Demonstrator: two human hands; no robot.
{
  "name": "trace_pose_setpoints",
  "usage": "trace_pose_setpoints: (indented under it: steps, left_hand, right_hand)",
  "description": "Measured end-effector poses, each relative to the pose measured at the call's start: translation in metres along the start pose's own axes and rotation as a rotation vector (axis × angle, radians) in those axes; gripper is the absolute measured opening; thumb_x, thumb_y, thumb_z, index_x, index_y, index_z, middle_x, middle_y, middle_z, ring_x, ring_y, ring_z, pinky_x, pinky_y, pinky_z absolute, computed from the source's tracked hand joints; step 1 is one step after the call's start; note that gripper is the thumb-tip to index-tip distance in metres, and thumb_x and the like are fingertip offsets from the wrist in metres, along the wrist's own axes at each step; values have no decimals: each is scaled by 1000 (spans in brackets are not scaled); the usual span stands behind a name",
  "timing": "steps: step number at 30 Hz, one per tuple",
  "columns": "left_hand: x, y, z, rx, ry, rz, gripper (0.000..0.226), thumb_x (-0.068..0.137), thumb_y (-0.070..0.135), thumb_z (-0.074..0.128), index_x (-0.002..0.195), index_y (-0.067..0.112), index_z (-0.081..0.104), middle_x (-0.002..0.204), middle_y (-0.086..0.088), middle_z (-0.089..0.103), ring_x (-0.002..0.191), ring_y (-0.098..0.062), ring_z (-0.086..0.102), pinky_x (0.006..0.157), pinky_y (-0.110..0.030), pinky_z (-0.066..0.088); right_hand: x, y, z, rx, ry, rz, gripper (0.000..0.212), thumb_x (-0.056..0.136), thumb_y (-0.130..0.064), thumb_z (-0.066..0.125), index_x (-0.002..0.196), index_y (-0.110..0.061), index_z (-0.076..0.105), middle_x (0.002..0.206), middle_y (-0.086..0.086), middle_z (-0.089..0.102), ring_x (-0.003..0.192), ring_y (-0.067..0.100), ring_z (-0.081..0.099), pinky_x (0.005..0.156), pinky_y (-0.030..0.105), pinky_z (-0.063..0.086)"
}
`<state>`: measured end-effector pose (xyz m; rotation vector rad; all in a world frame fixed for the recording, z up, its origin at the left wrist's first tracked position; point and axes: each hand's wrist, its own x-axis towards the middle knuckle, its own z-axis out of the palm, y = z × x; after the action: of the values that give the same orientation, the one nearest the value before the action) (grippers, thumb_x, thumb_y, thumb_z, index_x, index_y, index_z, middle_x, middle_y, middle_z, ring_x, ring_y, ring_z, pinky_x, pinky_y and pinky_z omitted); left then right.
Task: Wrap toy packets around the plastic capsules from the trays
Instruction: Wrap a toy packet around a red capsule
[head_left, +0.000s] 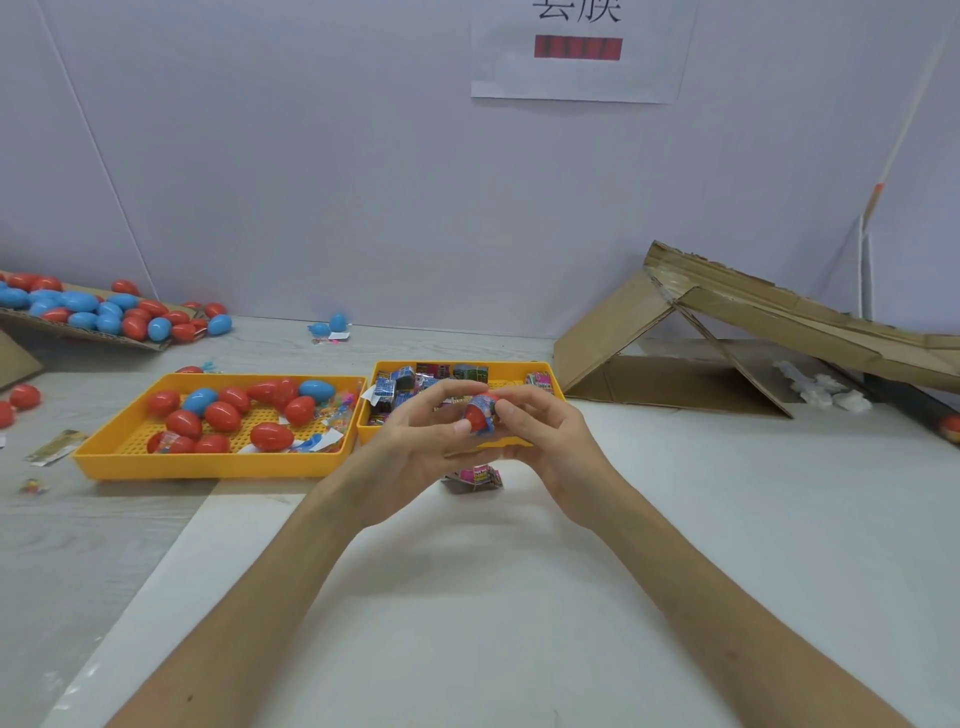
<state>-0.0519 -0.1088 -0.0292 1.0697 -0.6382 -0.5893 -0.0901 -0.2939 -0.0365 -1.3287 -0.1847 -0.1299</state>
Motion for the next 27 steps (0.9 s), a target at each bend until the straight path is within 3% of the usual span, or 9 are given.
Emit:
trace_pose_setpoints:
  steps: [13,19,27]
  left_hand:
    - [-1,1,3,83,25,-30,42,90,11,63,130,9,52,124,-12,69,120,-34,65,95,-37,56]
    - [-1,1,4,74,35,-35,47,88,8,62,133,4,49,122,-16,68,116,-34,66,90,-35,57]
    - [-1,1,6,68,27,-56,45,90,15,59,132,3,48,121,-15,70,121,-33,64,93,-37,55]
  right_hand:
    - [0,1,-2,-14,-32,-16,7,82,-25,70,81,-18,73,97,9,72,90,25,69,79,43,58]
    - [1,2,-4,-1,-41,-14,11,81,-22,71,85,-13,68,100,13,71,92,33,68,86,51,57]
    - [2,4,-4,-8,-40,9,21,88,-29,67,96,-10,69,97,8,71,91,24,65,84,48,55]
